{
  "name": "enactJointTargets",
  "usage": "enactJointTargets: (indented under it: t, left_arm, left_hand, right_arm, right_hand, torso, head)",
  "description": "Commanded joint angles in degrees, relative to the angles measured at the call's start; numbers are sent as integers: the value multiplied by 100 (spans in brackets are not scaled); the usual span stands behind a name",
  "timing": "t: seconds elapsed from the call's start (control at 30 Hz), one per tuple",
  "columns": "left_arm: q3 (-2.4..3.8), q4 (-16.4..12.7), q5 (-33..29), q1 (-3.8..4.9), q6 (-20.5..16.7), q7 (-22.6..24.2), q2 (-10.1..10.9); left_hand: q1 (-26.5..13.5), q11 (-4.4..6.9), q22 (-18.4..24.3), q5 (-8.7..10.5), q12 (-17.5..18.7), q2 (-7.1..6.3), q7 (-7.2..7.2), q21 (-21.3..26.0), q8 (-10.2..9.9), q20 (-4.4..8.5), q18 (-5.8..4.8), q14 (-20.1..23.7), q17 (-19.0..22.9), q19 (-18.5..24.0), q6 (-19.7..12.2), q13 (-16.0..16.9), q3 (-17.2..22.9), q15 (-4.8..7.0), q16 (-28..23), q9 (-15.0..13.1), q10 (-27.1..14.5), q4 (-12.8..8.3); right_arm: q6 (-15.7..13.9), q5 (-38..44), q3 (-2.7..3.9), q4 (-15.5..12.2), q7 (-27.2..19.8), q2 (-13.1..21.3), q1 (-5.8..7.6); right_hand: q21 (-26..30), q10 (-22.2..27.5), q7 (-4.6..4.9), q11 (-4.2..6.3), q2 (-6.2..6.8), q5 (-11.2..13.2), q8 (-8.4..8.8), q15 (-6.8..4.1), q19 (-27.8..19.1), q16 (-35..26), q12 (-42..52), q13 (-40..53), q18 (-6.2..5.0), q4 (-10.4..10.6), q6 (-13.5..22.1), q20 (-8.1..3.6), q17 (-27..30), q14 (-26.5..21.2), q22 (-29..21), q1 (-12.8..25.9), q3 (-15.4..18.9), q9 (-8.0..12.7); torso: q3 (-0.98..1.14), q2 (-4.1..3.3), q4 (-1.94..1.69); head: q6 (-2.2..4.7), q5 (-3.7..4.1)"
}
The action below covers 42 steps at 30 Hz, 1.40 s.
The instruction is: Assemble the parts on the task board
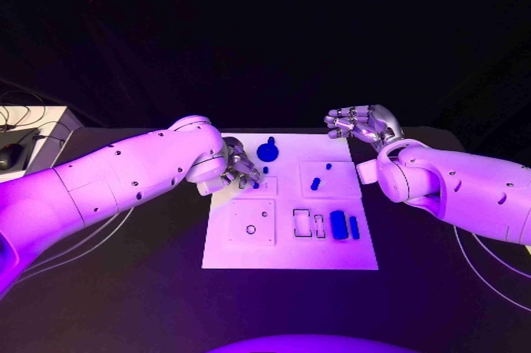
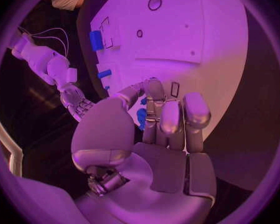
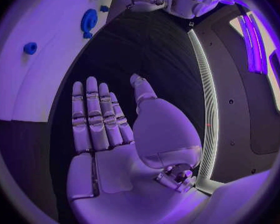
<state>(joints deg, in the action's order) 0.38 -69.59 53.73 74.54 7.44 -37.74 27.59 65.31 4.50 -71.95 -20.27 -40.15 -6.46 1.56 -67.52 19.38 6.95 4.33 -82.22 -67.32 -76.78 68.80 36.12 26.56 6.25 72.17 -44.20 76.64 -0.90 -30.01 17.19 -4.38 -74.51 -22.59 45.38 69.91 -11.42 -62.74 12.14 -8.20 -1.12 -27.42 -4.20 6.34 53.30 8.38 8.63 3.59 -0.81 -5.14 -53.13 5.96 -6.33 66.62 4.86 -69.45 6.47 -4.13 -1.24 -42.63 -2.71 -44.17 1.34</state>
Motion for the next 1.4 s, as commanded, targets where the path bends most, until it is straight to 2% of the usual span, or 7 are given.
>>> enactJointTargets:
  t: [0.03,0.57,0.77,0.87,1.0,1.1,1.4]
  left_arm:
    - [-11,0,50,-15,11,71,0]
    - [-12,-11,45,-19,58,77,16]
    - [-12,-42,14,-24,45,102,37]
    - [-3,-68,6,-29,14,122,52]
    - [22,-102,1,-38,-51,149,79]
    - [32,-129,1,-45,-119,171,111]
    - [48,-200,2,-54,-260,213,199]
  left_hand:
    - [-25,-4,-16,-61,17,26,-8,-41,-15,1,-86,-29,-17,-32,-8,12,304,-5,34,2,57,-316]
    - [-64,-3,-34,-79,37,2,5,-62,-8,-5,-87,-28,-31,-33,4,46,241,-7,52,-25,73,-293]
    - [-129,9,-37,89,15,-12,75,-66,-4,3,-94,-26,-28,-32,80,82,-782,-1,53,-14,79,-52]
    - [29,11,-34,114,5,157,74,-60,-43,13,-100,-26,-17,-33,104,101,-1655,6,49,27,54,102]
    - [74,10,-32,158,-4,240,76,-56,-28,16,-99,-24,-4,-32,121,109,-2255,8,45,19,45,272]
    - [240,6,-31,168,-22,472,71,-54,0,15,-91,-24,19,-36,93,117,-3017,9,41,-13,28,367]
    - [236,2,-23,198,-39,562,58,-40,33,17,-83,-15,38,-32,75,124,-3517,12,38,-36,10,440]
  right_arm:
    - [80,17,2,-6,-48,-1,0]
    - [83,17,2,-3,-48,0,0]
    - [84,17,2,0,-49,1,-1]
    - [86,17,2,2,-50,-2,-1]
    - [88,18,2,4,-52,-6,-1]
    - [88,18,2,6,-53,-7,-2]
    - [89,18,2,5,-53,-1,-2]
  right_hand:
    - [-6,35,-5,-12,3,-40,30,1,-53,-25,-31,-8,81,1,40,0,5,-34,-6,31,-45,5]
    - [-6,35,-5,-12,3,-40,30,1,-53,-25,-31,-8,81,1,40,0,5,-34,-6,31,-45,5]
    - [-6,34,-6,-11,0,-53,30,1,-54,-24,-33,-8,81,-5,39,0,5,-32,-6,31,-51,5]
    - [-6,34,-6,-11,0,-53,30,1,-54,-24,-33,-8,81,-5,39,0,5,-32,-6,31,-51,5]
    - [-6,34,-6,-11,0,-53,30,1,-54,-24,-33,-8,81,-5,39,0,5,-32,-6,31,-51,5]
    - [-6,34,-6,-11,0,-53,30,1,-54,-24,-33,-8,81,-5,39,0,5,-32,-6,31,-51,5]
    - [-6,34,-6,-11,0,-53,30,1,-54,-24,-33,-8,81,-5,39,0,5,-32,-6,31,-51,5]
  torso:
    - [2,-2,-3]
    - [0,1,-1]
    - [-3,0,0]
    - [-3,0,0]
    - [-4,-1,1]
    - [-4,-1,4]
    - [1,-1,-1]
  head:
    - [-3,-4]
    - [-7,10]
    - [2,7]
    - [5,3]
    - [9,2]
    - [13,-1]
    - [10,16]
